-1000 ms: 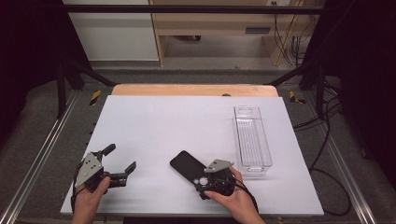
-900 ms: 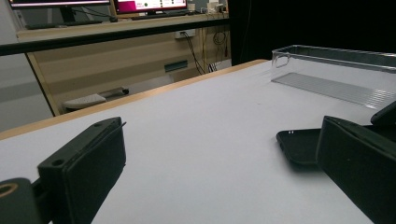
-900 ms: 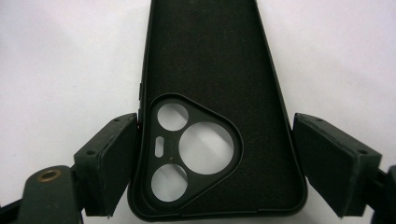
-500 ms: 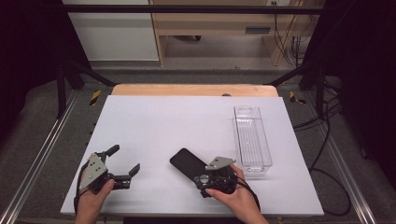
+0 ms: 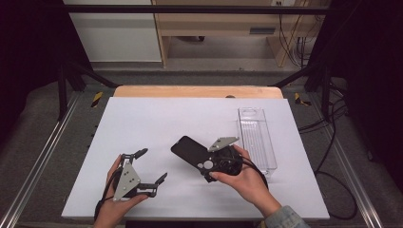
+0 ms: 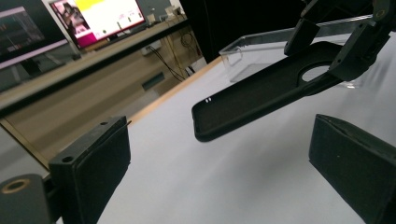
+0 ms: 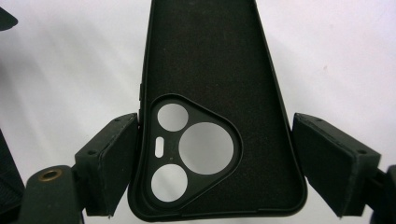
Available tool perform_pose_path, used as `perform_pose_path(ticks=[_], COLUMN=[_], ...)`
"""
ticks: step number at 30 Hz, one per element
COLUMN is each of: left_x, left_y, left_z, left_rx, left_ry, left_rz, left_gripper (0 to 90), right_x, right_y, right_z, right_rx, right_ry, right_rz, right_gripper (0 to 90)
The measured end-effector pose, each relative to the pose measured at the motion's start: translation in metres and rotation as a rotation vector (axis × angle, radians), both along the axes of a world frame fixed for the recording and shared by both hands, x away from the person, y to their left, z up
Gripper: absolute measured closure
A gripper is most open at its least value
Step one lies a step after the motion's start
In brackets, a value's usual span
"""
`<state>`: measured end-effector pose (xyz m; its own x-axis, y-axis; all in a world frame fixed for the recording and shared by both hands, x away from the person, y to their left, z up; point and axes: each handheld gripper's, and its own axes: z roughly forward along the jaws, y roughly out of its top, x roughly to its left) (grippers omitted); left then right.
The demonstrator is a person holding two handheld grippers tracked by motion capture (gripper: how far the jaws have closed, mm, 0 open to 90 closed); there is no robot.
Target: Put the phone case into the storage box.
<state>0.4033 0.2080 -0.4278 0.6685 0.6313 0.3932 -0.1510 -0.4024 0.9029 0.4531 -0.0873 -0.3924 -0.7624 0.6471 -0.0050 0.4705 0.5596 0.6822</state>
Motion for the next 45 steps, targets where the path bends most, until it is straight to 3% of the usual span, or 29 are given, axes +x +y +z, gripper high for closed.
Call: perform_pose_path(ticks=[5,6,10,13,17,21,34,45], left_x=[0.014,0.013,0.005,0.000,-0.002,-0.005,-0.012,-0.012], left_y=[-0.014,-0.015,-0.018,-0.020,-0.020,-0.022,-0.027,-0.027], left_z=[0.000,-0.002,-0.009,-0.009,-0.007,-0.009,-0.011,-0.013], left_rx=[0.035,0.036,0.104,0.166,0.178,0.226,0.292,0.325], left_ry=[-0.026,-0.029,-0.056,-0.108,-0.128,-0.148,-0.214,-0.223], left_rz=[0.032,0.032,0.048,0.087,0.098,0.095,0.111,0.108], left_gripper=[8.6,8.6,9.3,10.6,10.8,12.1,15.5,21.6], right_x=[0.010,0.010,0.011,0.010,0.008,0.007,-0.003,-0.003], right_y=[0.002,0.003,0.010,0.017,0.023,0.032,0.045,0.056], right_z=[0.019,0.022,0.029,0.032,0.035,0.038,0.039,0.035], right_rx=[-0.035,-0.038,-0.055,-0.069,-0.082,-0.088,-0.099,-0.090], right_ry=[-0.005,-0.004,-0.003,-0.001,-0.002,0.002,-0.001,0.008], right_rz=[0.011,0.015,0.038,0.052,0.058,0.083,0.131,0.152], right_gripper=[17.4,17.4,17.4,17.4,17.4,17.4,17.2,17.1])
